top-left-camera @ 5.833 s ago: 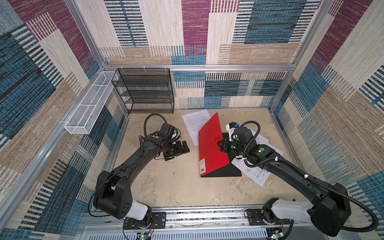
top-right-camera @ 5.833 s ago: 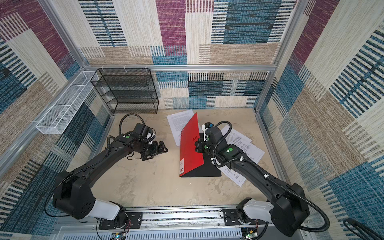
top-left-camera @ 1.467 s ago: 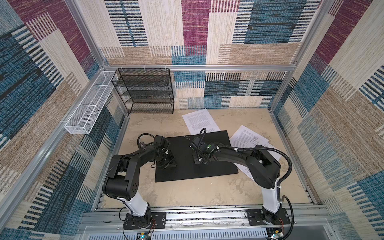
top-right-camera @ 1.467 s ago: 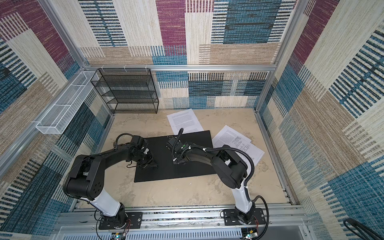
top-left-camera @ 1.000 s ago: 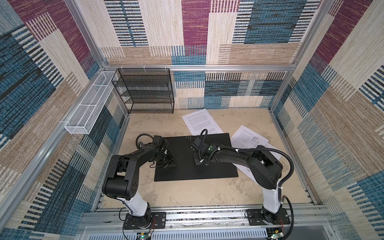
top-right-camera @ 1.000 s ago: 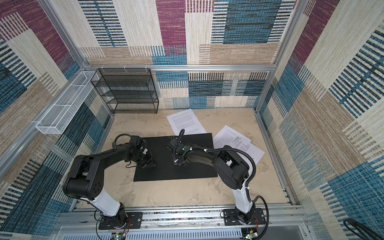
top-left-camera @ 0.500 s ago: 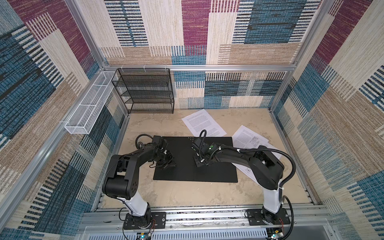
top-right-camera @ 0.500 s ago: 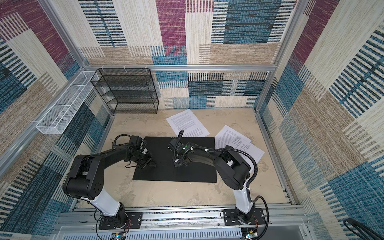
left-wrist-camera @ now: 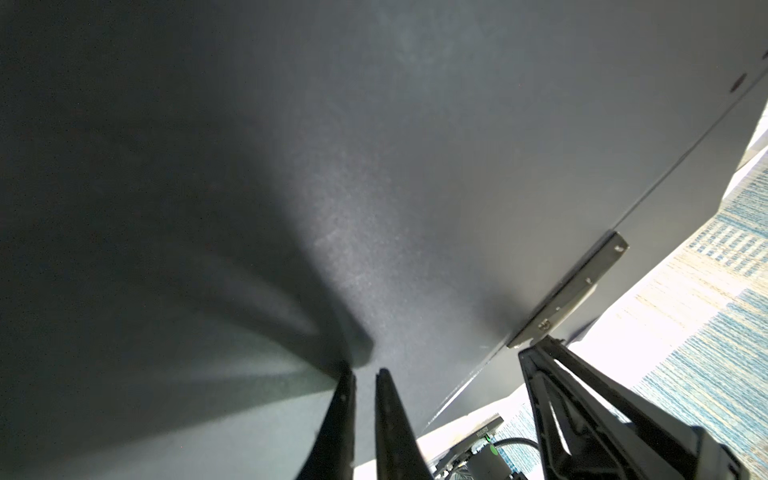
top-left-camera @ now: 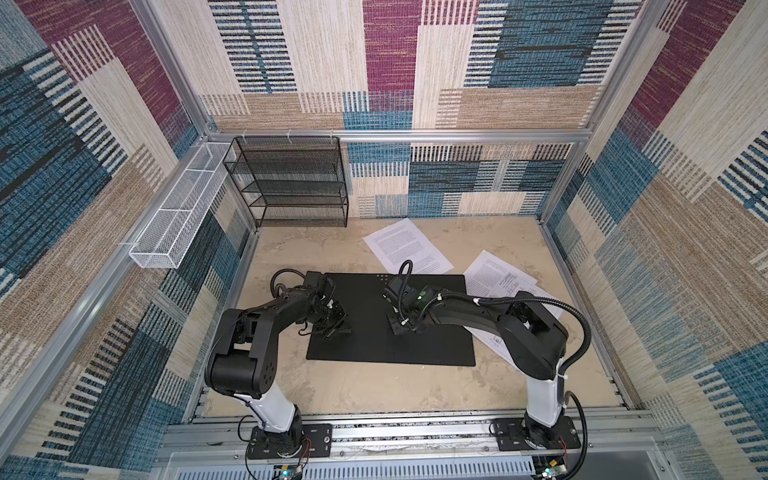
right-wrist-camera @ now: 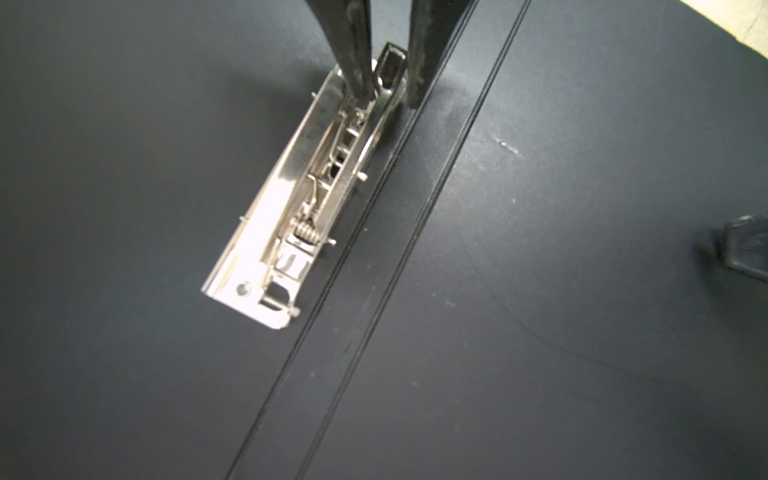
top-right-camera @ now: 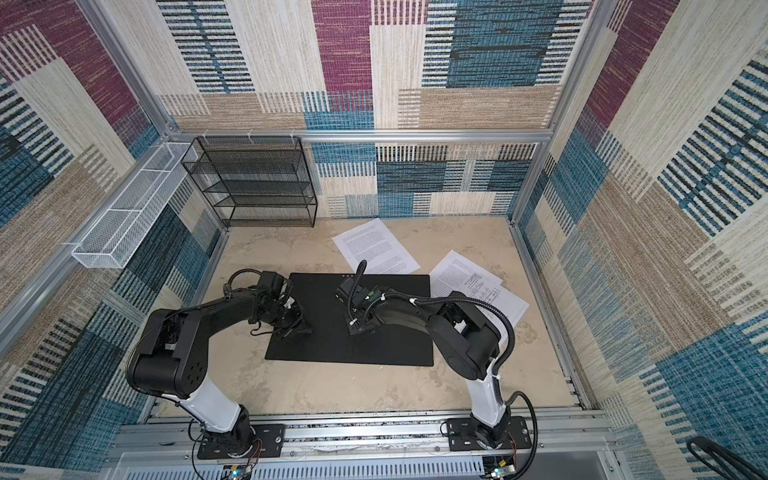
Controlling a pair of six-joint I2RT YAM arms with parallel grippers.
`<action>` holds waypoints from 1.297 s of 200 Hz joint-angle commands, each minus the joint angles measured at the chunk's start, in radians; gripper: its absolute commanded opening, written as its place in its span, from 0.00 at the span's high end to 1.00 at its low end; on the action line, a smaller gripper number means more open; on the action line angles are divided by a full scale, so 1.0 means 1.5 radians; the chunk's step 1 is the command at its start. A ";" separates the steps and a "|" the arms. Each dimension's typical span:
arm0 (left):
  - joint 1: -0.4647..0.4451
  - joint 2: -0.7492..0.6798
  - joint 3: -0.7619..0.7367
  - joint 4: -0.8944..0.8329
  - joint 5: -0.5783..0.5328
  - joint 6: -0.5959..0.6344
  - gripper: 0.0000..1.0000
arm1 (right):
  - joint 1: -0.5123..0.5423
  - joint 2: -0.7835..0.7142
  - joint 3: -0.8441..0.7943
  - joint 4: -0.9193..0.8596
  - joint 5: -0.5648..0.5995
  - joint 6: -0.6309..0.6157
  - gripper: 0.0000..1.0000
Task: Put the files into the folder
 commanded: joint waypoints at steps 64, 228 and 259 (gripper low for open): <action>0.015 0.012 -0.016 -0.071 -0.173 -0.010 0.88 | -0.002 -0.011 -0.064 -0.028 0.019 0.008 0.89; 0.030 0.011 -0.020 -0.073 -0.178 -0.014 0.91 | -0.007 -0.057 -0.116 0.016 -0.010 0.019 0.88; 0.030 0.013 -0.019 -0.073 -0.179 -0.018 0.91 | -0.010 -0.081 -0.060 -0.009 -0.029 -0.007 0.87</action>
